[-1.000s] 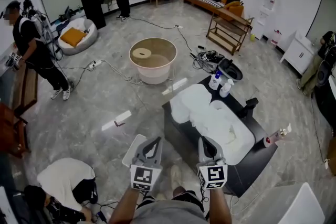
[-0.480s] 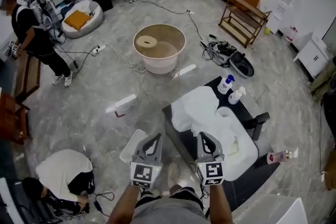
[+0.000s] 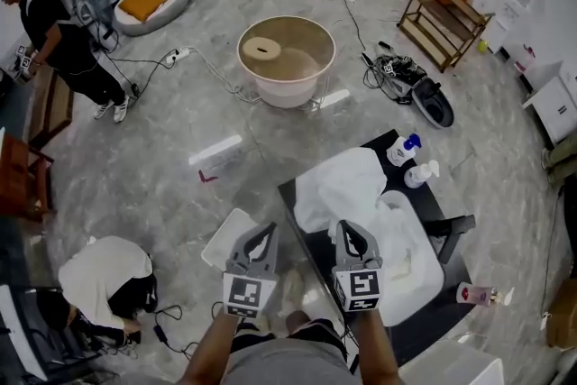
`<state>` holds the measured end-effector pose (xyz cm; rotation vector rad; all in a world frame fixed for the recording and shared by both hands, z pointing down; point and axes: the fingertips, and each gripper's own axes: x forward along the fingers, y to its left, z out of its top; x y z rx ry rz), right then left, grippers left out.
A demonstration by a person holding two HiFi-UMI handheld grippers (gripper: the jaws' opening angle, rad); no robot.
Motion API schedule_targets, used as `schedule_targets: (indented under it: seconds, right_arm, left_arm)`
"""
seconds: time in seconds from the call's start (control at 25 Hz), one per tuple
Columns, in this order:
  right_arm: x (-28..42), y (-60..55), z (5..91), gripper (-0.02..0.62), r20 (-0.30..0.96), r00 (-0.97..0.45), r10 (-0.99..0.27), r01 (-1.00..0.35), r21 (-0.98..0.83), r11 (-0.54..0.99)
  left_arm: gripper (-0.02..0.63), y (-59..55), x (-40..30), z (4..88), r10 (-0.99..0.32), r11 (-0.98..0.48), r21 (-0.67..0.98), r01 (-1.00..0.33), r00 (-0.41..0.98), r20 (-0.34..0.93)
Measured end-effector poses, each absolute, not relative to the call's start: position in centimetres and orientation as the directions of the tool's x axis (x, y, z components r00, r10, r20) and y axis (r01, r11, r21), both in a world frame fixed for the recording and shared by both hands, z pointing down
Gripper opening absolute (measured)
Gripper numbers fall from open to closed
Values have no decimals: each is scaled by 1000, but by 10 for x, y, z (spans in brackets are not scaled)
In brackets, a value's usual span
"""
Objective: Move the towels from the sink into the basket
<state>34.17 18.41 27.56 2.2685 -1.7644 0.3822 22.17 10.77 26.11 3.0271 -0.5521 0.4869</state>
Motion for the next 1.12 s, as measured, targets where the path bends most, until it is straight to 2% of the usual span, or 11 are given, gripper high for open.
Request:
schedule_targets:
  seconds: [0.36,0.44,0.52,0.72,1.12]
  right_arm:
    - [367,159,307,3,398,211,-893,-976,40,-212]
    - [370,153,314,175,411,185,-893,-981,24,-192]
    - [373,148,318,186,416,187,-890,-981,36,-189]
    - [377,137,339,312,464,158,-872,-987,39,-158]
    - [392,118,406,489,592,157,-790,-987,68,-146]
  left_arm:
    - [9,90,228,284,-377,-917,-13,-399,857,350]
    - [9,86,229,289,-382,-914,-13,-405,852,359]
    - [9,84,230,293,-385,-912,-11,-409,848,365]
    - [9,79,235,299,-393,-908,-13,-419,841,372]
    - [9,70,243,316,-391,-906,-12,-422,829,399]
